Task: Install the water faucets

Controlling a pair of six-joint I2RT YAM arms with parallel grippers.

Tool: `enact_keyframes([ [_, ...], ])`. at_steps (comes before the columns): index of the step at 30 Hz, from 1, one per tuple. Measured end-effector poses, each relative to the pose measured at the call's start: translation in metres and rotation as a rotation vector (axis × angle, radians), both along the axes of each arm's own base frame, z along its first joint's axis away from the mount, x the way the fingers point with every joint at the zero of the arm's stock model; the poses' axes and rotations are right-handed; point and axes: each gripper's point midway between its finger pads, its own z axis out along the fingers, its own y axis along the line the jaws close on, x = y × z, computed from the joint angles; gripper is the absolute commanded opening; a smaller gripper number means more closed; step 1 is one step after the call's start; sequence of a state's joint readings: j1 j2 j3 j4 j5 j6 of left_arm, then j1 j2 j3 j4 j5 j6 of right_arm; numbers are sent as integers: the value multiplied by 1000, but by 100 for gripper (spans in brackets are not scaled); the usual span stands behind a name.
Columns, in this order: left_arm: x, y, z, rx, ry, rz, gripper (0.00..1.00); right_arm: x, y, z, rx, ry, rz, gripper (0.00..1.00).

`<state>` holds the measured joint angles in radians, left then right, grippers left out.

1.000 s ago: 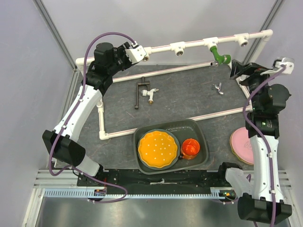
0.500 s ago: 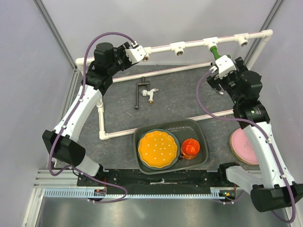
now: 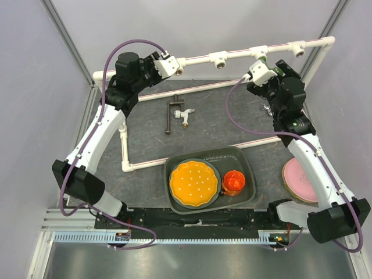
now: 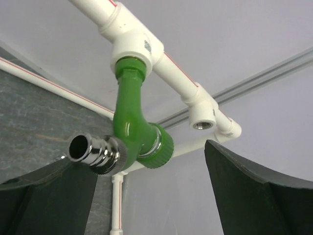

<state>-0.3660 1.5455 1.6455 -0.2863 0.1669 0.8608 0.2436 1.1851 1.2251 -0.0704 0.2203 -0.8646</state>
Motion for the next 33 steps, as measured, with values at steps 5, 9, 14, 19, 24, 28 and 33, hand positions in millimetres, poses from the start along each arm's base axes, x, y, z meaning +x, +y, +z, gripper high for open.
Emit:
enact_keyframes([
  [5,0,0,0,0,0,0,2,9,-2,8,-2,-48,-22,74],
  [9,0,0,0,0,0,0,2,13,2,4,29,-45,-13,49],
  [14,0,0,0,-2,1,0,2,14,18,-6,177,-15,41,13],
  [19,0,0,0,-2,2,0,2,13,24,-7,478,-19,35,0],
  [24,-1,0,0,-2,4,1,2,11,25,-8,906,-51,7,0],
  [28,-3,0,0,-1,7,-1,2,12,22,-8,1388,-105,71,0],
  [33,-3,0,0,-2,8,-1,2,11,26,-8,1965,-140,257,5],
])
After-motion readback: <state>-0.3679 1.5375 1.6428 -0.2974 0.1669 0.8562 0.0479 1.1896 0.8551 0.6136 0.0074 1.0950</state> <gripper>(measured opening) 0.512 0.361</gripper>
